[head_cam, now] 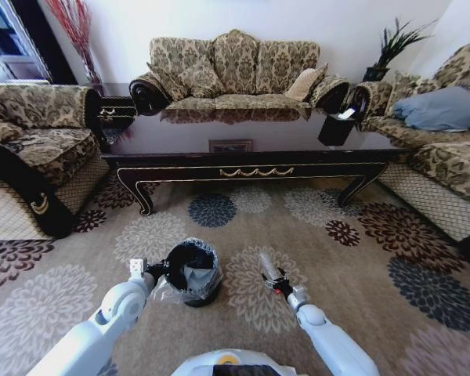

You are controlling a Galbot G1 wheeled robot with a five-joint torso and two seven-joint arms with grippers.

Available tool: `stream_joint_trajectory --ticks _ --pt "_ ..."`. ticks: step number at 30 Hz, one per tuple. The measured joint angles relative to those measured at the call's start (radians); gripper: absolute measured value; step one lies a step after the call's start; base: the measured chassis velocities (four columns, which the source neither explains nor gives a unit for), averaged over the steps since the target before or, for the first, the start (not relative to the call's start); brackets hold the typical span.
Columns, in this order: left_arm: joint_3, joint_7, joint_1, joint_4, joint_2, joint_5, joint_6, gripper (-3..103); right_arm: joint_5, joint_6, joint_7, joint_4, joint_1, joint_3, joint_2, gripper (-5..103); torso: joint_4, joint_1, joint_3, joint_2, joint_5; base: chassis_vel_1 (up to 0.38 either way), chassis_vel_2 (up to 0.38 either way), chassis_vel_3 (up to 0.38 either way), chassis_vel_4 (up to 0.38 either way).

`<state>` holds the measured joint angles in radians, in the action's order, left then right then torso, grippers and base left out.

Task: Move to the front of the table and pick up the trash from the floor, then place it into the trash bin.

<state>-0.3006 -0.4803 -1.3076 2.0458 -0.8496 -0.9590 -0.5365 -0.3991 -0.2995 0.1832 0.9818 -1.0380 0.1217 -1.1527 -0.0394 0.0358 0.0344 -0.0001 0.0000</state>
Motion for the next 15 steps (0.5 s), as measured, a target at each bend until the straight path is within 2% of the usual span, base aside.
stream_joint_trajectory --ticks 3,5,8,9,10,11,15 --pt "0.000 0.000 0.003 -0.001 0.001 -0.002 0.000 4 0.005 -0.003 -0.001 -0.004 0.003 0.000 -0.002 68 0.0001 0.000 0.000 0.000 0.0000 0.000 0.000 0.000 0.000" --pt "0.000 0.000 0.004 -0.001 0.001 -0.003 0.000 4 0.005 -0.003 -0.001 -0.004 0.003 0.000 -0.001 68 0.0000 0.000 0.000 0.000 0.0000 0.000 0.000 0.000 0.000" --pt "0.000 0.000 0.005 -0.002 0.002 -0.006 0.000 4 0.005 -0.006 -0.001 -0.003 0.002 0.002 0.003 51 0.0000 0.000 0.000 0.000 0.0001 0.000 0.000 0.000 0.000" --pt "0.000 0.000 0.006 -0.002 0.001 -0.006 0.000 4 0.005 -0.007 -0.001 -0.002 0.001 0.003 0.005 51 0.0001 0.000 0.000 0.000 0.0001 0.000 0.000 0.000 0.000" --pt "0.001 0.000 0.006 -0.002 0.000 -0.006 0.000 4 0.005 -0.008 -0.001 0.001 -0.002 0.004 0.008 46 0.0001 0.000 0.000 0.000 0.0001 0.000 0.000 0.000 0.000" --pt "0.001 0.000 0.006 -0.002 0.000 -0.006 0.000 4 0.005 -0.008 -0.001 0.001 -0.002 0.004 0.008 46 0.0001 0.000 0.000 0.000 0.0001 0.000 0.000 0.000 0.000" --pt "0.003 0.000 0.005 0.002 -0.001 -0.007 0.000 4 0.002 -0.008 -0.001 0.029 -0.013 0.014 0.034 33 0.0000 0.000 0.000 0.000 0.0002 0.000 0.000 0.000 0.000"
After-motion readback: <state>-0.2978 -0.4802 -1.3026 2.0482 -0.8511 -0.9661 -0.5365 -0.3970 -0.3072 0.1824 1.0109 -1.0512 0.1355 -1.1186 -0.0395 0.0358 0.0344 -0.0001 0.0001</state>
